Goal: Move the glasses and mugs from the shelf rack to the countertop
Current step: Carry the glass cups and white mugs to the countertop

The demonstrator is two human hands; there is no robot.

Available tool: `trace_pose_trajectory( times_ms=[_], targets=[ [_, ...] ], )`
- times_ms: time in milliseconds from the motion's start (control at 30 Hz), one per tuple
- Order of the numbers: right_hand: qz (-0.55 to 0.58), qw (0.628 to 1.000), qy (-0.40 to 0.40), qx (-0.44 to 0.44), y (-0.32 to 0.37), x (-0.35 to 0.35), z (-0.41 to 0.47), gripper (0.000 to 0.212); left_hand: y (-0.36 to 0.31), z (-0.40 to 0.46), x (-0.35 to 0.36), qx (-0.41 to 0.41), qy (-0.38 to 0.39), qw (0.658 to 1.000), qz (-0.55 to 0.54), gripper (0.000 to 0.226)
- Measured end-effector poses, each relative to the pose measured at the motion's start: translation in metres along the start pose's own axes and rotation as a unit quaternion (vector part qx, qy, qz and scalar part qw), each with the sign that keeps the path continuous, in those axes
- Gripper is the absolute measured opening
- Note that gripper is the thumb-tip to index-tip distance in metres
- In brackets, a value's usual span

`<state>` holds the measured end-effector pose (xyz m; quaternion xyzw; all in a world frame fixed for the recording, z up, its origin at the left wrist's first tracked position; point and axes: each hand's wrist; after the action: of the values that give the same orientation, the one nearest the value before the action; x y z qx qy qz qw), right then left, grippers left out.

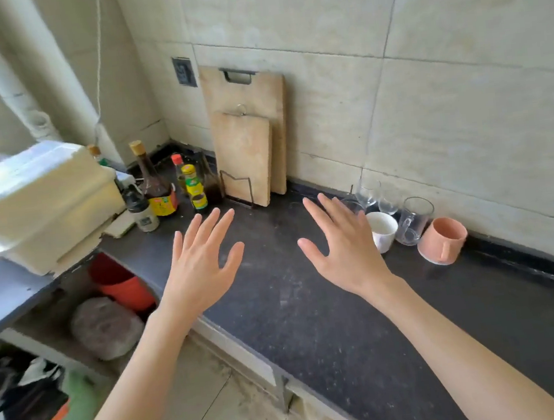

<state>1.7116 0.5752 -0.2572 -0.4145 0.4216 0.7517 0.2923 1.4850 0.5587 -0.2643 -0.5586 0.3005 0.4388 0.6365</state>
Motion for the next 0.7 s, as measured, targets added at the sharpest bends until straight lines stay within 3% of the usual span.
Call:
trace_pose_trajectory(
  times_ms=[167, 400, 700],
  targets=[
    [0.015, 0.990, 0.046, -0.129, 0.103, 0.038, 0.012, 0.063, 0.079, -0.077, -0.059, -0.114, -0.049, 0.992, 0.027, 0.057],
    [0.056, 0.950, 0.109, -0.288, 0.282, 0.119, -0.011, 0.065, 0.192, -0.208, -0.139, -0.247, -0.132, 0.959, 0.041, 0.054],
    [0.104, 0.896, 0.154, -0.404, 0.528, 0.211, -0.081, 0.065, 0.353, -0.423, -0.254, -0.406, -0.167, 0.894, 0.086, 0.054]
  ],
)
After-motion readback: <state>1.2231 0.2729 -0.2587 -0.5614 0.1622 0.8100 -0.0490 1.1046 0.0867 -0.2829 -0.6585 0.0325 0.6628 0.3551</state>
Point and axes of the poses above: each hand's wrist, its own z-axis towards the middle knuckle, its own x-axis out of the palm, y = z × x, and after that the axes turned 9 degrees about -x, right-handed
